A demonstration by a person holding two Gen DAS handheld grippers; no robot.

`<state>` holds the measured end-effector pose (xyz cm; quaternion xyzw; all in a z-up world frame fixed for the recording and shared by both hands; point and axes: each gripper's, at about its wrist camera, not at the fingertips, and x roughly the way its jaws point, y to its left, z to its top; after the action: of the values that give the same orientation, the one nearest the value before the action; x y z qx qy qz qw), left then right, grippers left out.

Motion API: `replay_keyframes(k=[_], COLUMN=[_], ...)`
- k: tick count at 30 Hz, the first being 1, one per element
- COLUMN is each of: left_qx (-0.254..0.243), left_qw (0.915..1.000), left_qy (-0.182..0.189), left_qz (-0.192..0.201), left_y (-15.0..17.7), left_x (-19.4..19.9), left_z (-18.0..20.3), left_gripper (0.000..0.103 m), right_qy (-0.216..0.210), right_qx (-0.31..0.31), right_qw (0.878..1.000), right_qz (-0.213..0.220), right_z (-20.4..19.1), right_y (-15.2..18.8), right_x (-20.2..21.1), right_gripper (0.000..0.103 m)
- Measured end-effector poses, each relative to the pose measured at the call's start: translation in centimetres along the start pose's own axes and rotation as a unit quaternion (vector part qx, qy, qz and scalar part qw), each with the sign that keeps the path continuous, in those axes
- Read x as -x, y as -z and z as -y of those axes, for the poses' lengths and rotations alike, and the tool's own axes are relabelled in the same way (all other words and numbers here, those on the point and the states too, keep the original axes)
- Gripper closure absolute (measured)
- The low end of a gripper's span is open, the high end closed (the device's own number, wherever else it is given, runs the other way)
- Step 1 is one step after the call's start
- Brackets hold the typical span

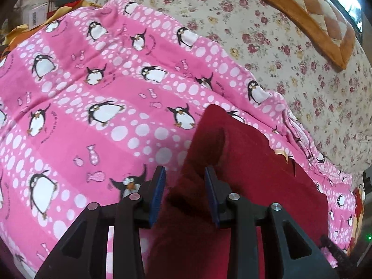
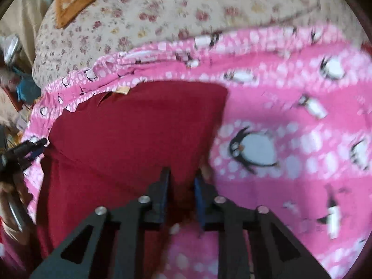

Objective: Fold small clothes
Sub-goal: 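Pinch and smooth the folded shirt side with both grippers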

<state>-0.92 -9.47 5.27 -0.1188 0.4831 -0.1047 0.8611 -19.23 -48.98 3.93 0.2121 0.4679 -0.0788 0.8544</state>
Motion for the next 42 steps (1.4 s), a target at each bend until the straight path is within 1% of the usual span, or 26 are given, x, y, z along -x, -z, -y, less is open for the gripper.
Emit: replay_keyframes(k=[3,5,8,9,10,11,12,13,15,18,21,23,27,31,35,37,39,42], left_qx=[0.001,-0.004,-0.02,-0.025,-0.03,-0.034,-0.039,-0.043,-0.054,-0.069,-0.078,-0.08,-0.093,-0.104,-0.086,-0.083,-0.093,-0.116], left_qw=[0.9999,0.9998,0.9995,0.9994,0.9992,0.9991,0.999,0.9988,0.9984,0.9976,0.9969,0.9966,0.9946,0.9931,0.9958,0.9962,0.9948,0.9924], left_qy=[0.006,0.011,0.016,0.016,0.014,0.013,0.013,0.013,0.01,0.009,0.009,0.019,0.044,0.051,0.032,0.01,-0.012,-0.03], left_qz=[-0.011,-0.014,-0.019,-0.019,-0.02,-0.02,-0.019,-0.017,-0.01,0.003,0.008,0.006,0.017,0.019,-0.006,-0.023,-0.04,-0.028], left_y=[0.1,0.5,1.3,1.6,1.8,2.1,2.3,2.5,2.9,3.3,3.7,3.7,3.1,2.1,1.2,1.0,1.1,1.6], left_x=[0.0,0.4,1.3,1.5,1.8,2.0,2.3,2.6,3.2,4.2,4.6,4.5,4.3,2.8,0.0,-1.8,-3.3,-3.6], left_z=[-0.6,-0.9,-1.2,-1.2,-1.2,-1.2,-1.2,-1.2,-1.0,-0.7,-0.4,0.1,1.9,3.7,3.9,3.8,3.8,4.4], left_gripper=[0.091,0.09,0.09,0.09,0.09,0.09,0.09,0.09,0.09,0.09,0.09,0.09,0.09,0.088,0.088,0.088,0.088,0.087], right_qy=[0.039,0.028,0.016,0.008,0.0,-0.005,-0.017,-0.025,-0.031,-0.02,-0.011,-0.006,0.009,0.029,0.036,0.044,0.051,0.04], right_qx=[0.007,-0.011,-0.024,-0.029,-0.038,-0.046,-0.055,-0.059,-0.061,-0.04,-0.016,-0.003,0.02,0.026,0.028,0.038,0.048,0.038], right_qw=[0.999,1.0,1.0,1.0,0.999,0.999,0.998,0.998,0.998,0.999,1.0,0.999,0.999,0.998,0.998,0.998,0.997,0.997], right_qz=[-0.002,-0.007,0.001,0.004,0.006,0.006,0.006,0.007,0.007,0.013,0.024,0.036,0.047,0.048,0.039,0.039,0.045,0.049], right_z=[1.0,1.7,1.9,1.9,2.0,2.1,2.2,2.2,1.9,0.6,-1.2,-2.5,-4.0,-4.1,-3.0,-2.6,-2.4,-1.7], right_y=[-0.1,0.2,0.2,0.4,0.6,0.9,1.2,1.5,2.2,2.8,2.6,2.0,0.7,-0.8,-1.7,-1.8,-1.8,-1.6], right_x=[-0.6,-1.1,0.2,0.6,1.3,1.7,2.3,2.7,3.5,4.1,4.3,4.2,2.9,0.6,-1.5,-2.3,-2.6,-2.8], right_gripper=[0.09,0.09,0.089,0.081,0.075,0.06,0.051,0.05,0.05,0.05,0.05,0.05,0.05,0.05,0.051,0.054,0.059,0.059])
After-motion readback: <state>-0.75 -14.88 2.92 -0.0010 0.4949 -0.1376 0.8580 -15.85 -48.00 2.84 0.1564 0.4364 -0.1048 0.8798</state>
